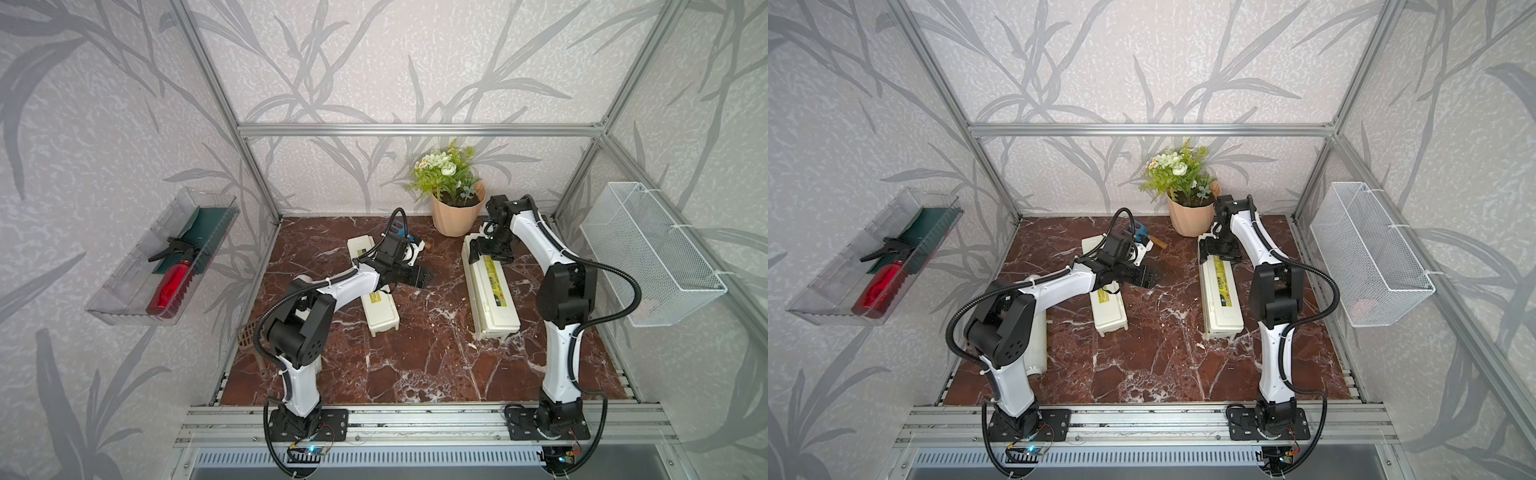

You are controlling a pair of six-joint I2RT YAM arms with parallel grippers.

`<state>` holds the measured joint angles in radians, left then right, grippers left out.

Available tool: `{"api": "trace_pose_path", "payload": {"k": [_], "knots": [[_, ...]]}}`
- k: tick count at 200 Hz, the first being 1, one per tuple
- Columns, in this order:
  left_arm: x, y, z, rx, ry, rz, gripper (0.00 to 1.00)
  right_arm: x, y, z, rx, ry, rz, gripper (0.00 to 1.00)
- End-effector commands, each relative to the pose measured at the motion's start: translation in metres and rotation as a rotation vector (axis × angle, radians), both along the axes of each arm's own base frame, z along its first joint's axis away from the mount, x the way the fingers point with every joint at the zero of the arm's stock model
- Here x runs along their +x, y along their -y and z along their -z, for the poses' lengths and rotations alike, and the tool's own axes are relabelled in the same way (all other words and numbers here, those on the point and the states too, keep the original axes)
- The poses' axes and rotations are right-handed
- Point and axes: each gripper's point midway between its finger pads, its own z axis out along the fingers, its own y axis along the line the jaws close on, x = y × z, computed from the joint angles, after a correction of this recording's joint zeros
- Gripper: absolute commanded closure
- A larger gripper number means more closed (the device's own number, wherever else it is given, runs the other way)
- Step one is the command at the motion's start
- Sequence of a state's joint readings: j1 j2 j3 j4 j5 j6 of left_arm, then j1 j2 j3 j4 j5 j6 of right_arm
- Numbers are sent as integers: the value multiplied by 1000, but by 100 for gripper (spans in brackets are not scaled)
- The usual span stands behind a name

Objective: Put plastic wrap rolls into dispensers
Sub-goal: Close the lid on the plastic wrap cutting box.

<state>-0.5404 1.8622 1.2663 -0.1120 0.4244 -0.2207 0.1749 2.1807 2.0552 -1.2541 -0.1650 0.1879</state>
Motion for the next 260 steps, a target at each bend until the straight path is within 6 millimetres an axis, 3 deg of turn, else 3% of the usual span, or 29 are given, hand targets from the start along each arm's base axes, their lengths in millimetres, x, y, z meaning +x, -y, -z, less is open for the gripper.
{"api": "trace_pose_path", "payload": {"k": [1, 135, 260], "knots": [[-4, 3, -3, 11, 10, 8, 19, -9, 6, 0, -33, -49, 22, 19], [-3, 4, 3, 7, -3, 1, 19, -1, -5, 31, -27, -84, 24, 18], [-3, 4, 9, 14, -15, 3, 19, 12, 3, 7, -100, 11, 25, 21]]}}
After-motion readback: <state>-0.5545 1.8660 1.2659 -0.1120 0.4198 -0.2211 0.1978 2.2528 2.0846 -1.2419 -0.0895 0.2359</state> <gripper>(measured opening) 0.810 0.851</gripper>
